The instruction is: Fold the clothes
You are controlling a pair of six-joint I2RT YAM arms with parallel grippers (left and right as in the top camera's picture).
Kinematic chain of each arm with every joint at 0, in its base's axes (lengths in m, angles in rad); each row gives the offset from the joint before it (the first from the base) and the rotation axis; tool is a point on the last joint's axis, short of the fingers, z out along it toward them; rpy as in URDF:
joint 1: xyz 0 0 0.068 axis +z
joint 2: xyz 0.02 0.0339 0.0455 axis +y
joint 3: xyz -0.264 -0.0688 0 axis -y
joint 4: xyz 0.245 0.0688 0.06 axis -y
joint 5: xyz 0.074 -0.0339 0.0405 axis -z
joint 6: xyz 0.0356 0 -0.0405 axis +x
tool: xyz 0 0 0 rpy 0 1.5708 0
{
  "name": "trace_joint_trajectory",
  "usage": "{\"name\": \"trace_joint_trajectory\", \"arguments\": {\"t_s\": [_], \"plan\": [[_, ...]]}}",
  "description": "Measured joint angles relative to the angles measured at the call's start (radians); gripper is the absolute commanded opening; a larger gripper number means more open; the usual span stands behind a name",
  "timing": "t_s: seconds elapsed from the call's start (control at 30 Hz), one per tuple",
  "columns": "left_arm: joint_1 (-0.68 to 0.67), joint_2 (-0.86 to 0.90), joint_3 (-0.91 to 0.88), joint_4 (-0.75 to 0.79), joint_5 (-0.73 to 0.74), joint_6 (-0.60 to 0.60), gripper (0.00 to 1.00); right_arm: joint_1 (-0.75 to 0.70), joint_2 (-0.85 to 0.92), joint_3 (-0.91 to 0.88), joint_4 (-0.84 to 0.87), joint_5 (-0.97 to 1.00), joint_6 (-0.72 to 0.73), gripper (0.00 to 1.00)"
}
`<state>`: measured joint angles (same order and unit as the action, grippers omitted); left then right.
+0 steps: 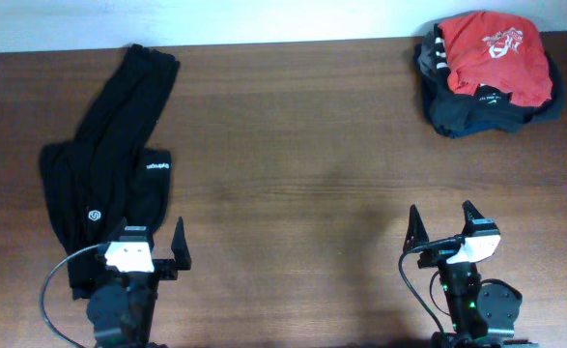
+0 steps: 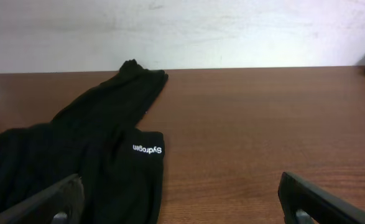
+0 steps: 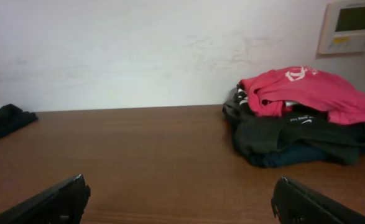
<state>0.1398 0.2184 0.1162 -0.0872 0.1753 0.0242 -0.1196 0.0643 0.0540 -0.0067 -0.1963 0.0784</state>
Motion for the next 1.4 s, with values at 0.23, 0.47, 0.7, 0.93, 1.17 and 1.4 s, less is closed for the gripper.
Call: {"name": "trace_joint_trajectory", "arguments": {"t_s": [0.23, 0.47, 0.7, 0.93, 1.17, 1.4], "plan": [[0.000, 0.212, 0.168, -0.093, 0.000, -0.005, 0.99, 0.000, 0.173, 0.119, -0.024, -0.023, 0.000, 0.99], [0.000, 0.500, 0.475, -0.294, -0.004, -0.007, 0.99, 0.000, 0.488, 0.357, -0.154, -0.068, 0.000, 0.99], [0.000, 0.819, 0.781, -0.541, -0.004, -0.007, 0.99, 0.000, 0.816, 0.688, -0.426, -0.093, 0.000, 0.99], [0.000, 1.036, 0.960, -0.619, 0.059, -0.007, 0.99, 0.000, 1.103, 1.032, -0.698, -0.107, 0.000, 0.99], [0.000, 1.173, 0.967, -0.547, 0.079, -0.013, 0.79, 0.000, 1.276, 1.107, -0.697, -0.188, 0.000, 0.99], [0.000, 1.368, 0.969, -0.514, 0.033, -0.035, 0.76, 0.000, 1.352, 1.107, -0.697, -0.243, 0.002, 0.96]]}}
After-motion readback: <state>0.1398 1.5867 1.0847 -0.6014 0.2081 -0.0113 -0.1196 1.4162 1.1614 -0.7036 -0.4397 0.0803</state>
